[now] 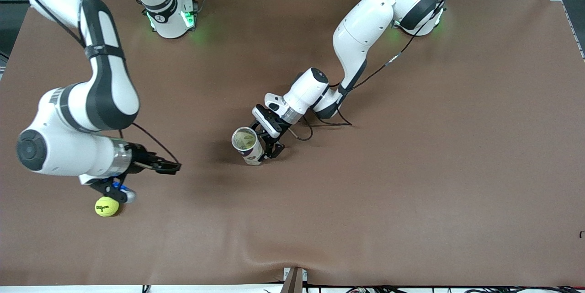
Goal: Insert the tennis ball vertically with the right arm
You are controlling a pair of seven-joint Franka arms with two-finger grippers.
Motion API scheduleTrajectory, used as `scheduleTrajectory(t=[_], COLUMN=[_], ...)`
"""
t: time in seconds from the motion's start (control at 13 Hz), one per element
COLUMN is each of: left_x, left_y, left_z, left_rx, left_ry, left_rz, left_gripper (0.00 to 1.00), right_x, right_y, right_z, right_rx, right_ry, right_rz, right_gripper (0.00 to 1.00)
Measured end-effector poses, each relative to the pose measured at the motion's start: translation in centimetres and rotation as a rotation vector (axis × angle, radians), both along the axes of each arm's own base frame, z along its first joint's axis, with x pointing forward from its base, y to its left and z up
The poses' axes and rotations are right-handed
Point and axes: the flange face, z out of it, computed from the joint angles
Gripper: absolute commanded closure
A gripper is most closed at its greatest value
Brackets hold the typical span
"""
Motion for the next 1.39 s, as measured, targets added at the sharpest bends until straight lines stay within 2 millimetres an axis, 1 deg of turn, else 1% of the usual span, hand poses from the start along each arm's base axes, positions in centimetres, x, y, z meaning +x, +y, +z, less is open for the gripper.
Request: scheduleTrajectory(t=[0.15, 0.31, 0.54, 0.77, 1.0, 1.16, 1.23, 1.39], left_x=[0.0, 0.1, 0.1, 0.1, 0.1, 0.1, 0.1, 0.1], left_y=[0.0, 0.0, 0.0, 0.0, 0.0, 0.0, 0.0, 0.0], left_z=[0.0, 0.1, 0.1, 0.1, 0.1, 0.1, 0.1, 0.1], left_rx=[0.0, -0.001, -0.002, -0.002, -0.002, -0.002, -0.002, -0.002], left_ry=[-0.001, -0.001, -0.002, -0.002, -0.003, -0.003, -0.003, -0.003], left_rz=[0.001, 0.001, 0.002, 0.002, 0.002, 0.002, 0.002, 0.002], left_gripper=[0.14, 0.14, 0.14, 0.14, 0.14, 0.14, 0.14, 0.14], right_x=[0.4, 1.3, 3.2, 4.8, 6.0, 6.1, 6.0, 6.0], right_y=[-3.5, -6.5, -9.7, -13.0, -16.3, -18.0, -18.3, -18.4], right_z=[-1.5, -3.3, -6.3, -9.5, -12.3, -14.8, -15.8, -16.6], right_rx=[-0.047, -0.077, -0.129, -0.217, -0.283, -0.3, -0.301, -0.301], right_ry=[-0.004, -0.042, -0.161, -0.268, -0.375, -0.396, -0.392, -0.386], right_rz=[0.071, 0.125, 0.262, 0.419, 0.561, 0.598, 0.602, 0.608], right_gripper=[0.0, 0.0, 0.0, 0.0, 0.0, 0.0, 0.0, 0.0])
